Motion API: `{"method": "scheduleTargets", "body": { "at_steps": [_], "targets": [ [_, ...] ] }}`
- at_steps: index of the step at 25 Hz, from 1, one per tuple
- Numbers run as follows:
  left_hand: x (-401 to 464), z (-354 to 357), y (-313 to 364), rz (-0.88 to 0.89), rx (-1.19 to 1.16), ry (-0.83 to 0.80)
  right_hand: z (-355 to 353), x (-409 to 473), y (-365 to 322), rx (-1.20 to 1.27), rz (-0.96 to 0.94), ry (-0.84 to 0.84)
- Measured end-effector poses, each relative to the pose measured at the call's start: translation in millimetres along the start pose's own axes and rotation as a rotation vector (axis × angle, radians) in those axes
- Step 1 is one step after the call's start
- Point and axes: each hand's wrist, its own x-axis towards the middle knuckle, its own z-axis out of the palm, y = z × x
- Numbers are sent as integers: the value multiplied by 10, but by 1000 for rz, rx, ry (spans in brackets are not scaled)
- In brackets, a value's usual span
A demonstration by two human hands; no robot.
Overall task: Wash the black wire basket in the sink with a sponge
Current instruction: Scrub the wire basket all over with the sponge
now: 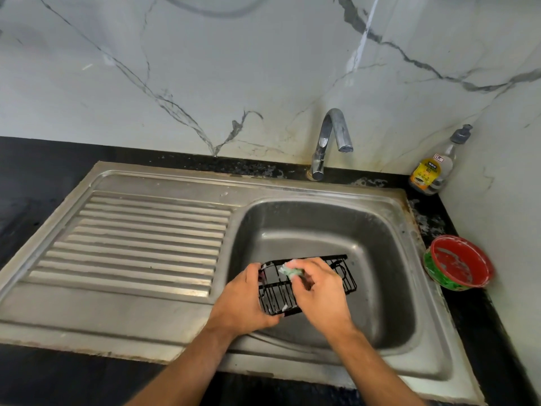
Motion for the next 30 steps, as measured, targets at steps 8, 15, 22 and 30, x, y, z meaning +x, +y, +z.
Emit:
{"method": "scheduleTargets", "body": {
  "at_steps": [8, 15, 22, 30],
  "targets": [
    [46, 55, -67, 27, -16, -19, 86, 242, 42, -118, -19, 10],
    [51, 55, -8, -59, -29, 0, 214, 264, -88, -145, -181, -123],
    [72, 65, 45, -132, 53, 37, -189, 530, 706, -185, 262, -130],
    [79, 68, 112, -173, 94, 59, 188, 455, 175, -34, -120, -158]
  ]
}}
